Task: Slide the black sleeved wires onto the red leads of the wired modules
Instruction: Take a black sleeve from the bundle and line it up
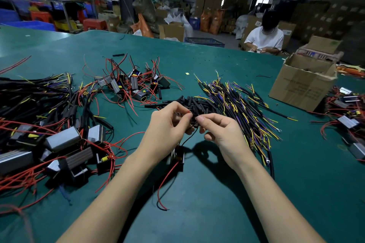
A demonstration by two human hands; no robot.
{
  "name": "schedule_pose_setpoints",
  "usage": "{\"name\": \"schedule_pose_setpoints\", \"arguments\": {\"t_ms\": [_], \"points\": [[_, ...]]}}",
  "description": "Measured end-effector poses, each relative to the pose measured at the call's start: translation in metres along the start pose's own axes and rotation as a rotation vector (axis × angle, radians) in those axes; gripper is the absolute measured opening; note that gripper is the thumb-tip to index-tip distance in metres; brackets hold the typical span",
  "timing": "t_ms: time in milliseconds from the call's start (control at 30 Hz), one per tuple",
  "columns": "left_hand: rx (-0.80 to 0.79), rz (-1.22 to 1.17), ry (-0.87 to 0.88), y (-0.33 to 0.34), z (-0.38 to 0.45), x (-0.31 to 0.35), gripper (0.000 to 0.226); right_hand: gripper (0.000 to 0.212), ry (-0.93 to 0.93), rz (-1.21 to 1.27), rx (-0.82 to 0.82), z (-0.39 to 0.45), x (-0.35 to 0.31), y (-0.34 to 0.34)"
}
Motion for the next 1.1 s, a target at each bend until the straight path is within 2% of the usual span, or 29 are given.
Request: {"name": "schedule_pose_setpoints", "arguments": {"t_ms": [100,167,267,400,467,567,633,733,800,833,933,1100], "points": [[0.050,-0.114,-0.140,-0.006,0.001,-0.014,0.011,0.004,0.023,0.117,0.021,0.000,0.005,-0.003],[-0.020,-0.203,-0.217,0.000,0.001,-0.019,0.014,0.005,0.043,0.242,0.010,0.000,0.008,-0.001],[-0.177,-0.347,-0.209,0.020,0.002,-0.014,0.017,0.015,0.076,0.356,-0.030,0.001,0.011,0.003],[-0.230,-0.241,-0.163,0.024,0.002,-0.012,0.017,0.014,0.045,0.402,-0.014,0.000,0.012,0.006],[-0.207,-0.241,-0.178,0.024,0.004,-0.015,0.017,0.011,-0.018,0.306,0.075,-0.001,0.011,0.002],[-0.141,-0.251,-0.215,0.022,0.006,-0.020,0.018,0.019,-0.180,0.016,0.264,-0.004,-0.001,-0.005],[-0.119,-0.199,-0.224,0.017,0.005,-0.023,0.017,0.018,-0.205,-0.076,0.292,-0.003,-0.004,-0.003],[-0.143,-0.017,-0.204,0.012,0.002,-0.023,0.016,0.005,-0.043,-0.187,0.188,0.001,0.003,0.000],[-0.153,0.070,-0.159,0.011,0.001,-0.018,0.015,0.025,0.042,-0.216,0.170,-0.001,0.006,-0.008],[-0.160,0.102,-0.132,0.012,0.001,-0.015,0.014,0.029,0.011,-0.181,0.164,-0.002,0.002,-0.011],[-0.188,0.165,-0.059,0.018,-0.001,-0.005,0.012,0.022,-0.143,-0.133,0.066,-0.003,-0.018,-0.004],[-0.205,0.221,-0.037,0.021,-0.001,-0.005,0.011,0.021,-0.176,-0.366,-0.035,-0.004,-0.023,0.005]]}}
Point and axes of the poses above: each hand's wrist, its own z-axis towards the middle knuckle, its own y-axis out of the palm, x = y × z, the point moved 9 cm from there along z, towards the middle knuckle, and after that the axes turned 11 degrees about -x, right-handed, at the moved point
